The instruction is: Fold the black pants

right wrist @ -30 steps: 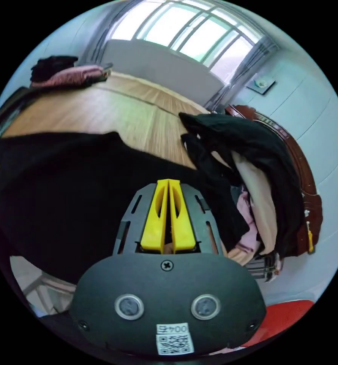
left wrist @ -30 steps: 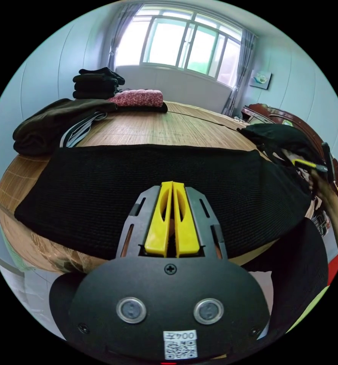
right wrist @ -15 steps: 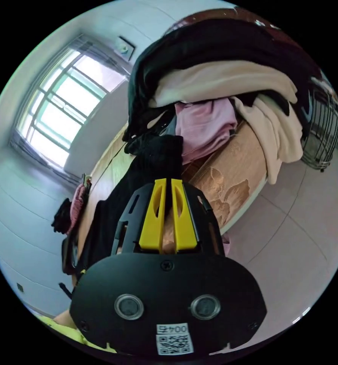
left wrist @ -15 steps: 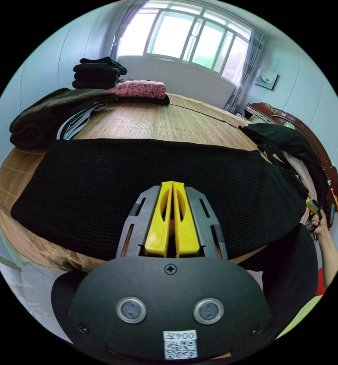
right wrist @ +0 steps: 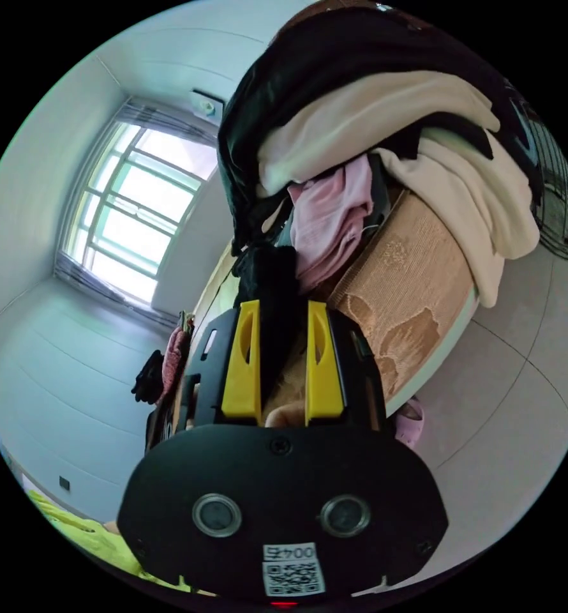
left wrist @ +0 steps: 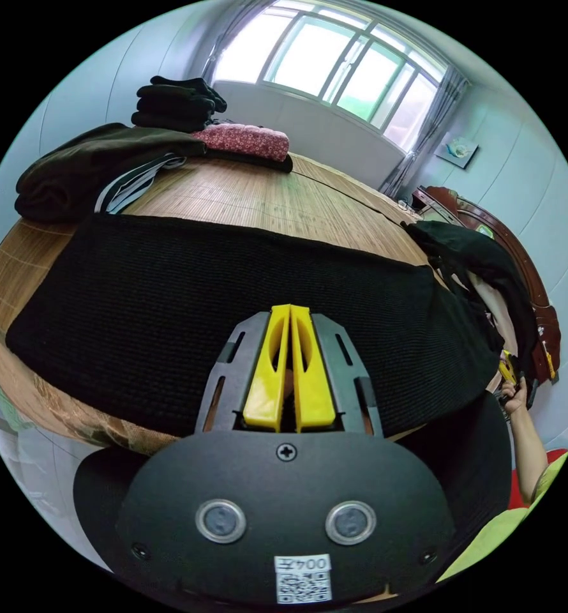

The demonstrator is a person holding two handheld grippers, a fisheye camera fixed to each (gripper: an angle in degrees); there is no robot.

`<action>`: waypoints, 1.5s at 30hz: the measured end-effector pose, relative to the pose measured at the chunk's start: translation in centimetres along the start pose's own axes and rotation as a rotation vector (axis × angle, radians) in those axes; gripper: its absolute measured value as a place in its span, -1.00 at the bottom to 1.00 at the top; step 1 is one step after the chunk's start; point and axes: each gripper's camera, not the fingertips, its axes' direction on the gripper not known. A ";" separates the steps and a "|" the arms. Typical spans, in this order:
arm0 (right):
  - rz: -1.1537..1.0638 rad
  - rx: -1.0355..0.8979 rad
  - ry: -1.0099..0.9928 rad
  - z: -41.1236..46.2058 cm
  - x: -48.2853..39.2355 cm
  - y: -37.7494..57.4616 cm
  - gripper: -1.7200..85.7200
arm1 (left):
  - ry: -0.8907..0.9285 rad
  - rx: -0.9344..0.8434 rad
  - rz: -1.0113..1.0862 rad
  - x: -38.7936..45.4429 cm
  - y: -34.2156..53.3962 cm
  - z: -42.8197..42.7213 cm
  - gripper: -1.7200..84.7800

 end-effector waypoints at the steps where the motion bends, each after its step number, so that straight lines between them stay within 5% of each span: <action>1: 0.003 -0.044 0.002 0.7 0.7 -0.5 -0.70 | 0.000 0.000 -0.001 -0.1 0.0 0.0 -0.94; 10: 0.040 -0.231 -0.274 4.3 2.7 -3.5 -0.83 | 0.012 0.000 -0.010 -1.0 -0.1 0.2 -0.94; 14: -0.223 -0.110 0.072 1.3 -6.2 -3.6 -0.85 | 0.014 0.000 -0.008 -1.5 -0.2 0.2 -0.94; 19: 0.006 -0.144 0.084 3.3 -4.8 -2.9 -0.79 | 0.028 -0.008 -0.037 -2.5 -0.3 0.1 -0.94; 23: -0.296 0.029 0.288 -0.5 -17.1 1.4 -0.81 | 0.017 -0.066 -0.056 -2.7 -1.4 -0.5 -0.94; 27: -0.558 -0.089 0.247 2.8 -28.6 8.0 -0.90 | 0.063 0.049 -0.057 -3.3 -1.6 -4.6 -0.95; 33: -0.680 -0.423 0.103 14.3 -41.5 18.6 -0.96 | -0.135 -0.003 -0.283 -11.3 -1.1 -7.0 -0.95; 37: -0.813 -0.640 0.392 24.5 -43.7 25.8 -0.97 | -0.024 -0.030 -0.391 -16.8 -0.7 -8.2 -0.95; 41: -0.843 -0.539 0.330 23.4 -44.8 26.8 -0.97 | 0.002 0.184 -0.418 -20.9 1.3 -14.7 -0.94; 45: -0.815 -0.499 0.221 22.9 -43.8 26.3 -0.97 | 0.180 0.247 -0.709 -30.7 7.0 -17.0 -0.89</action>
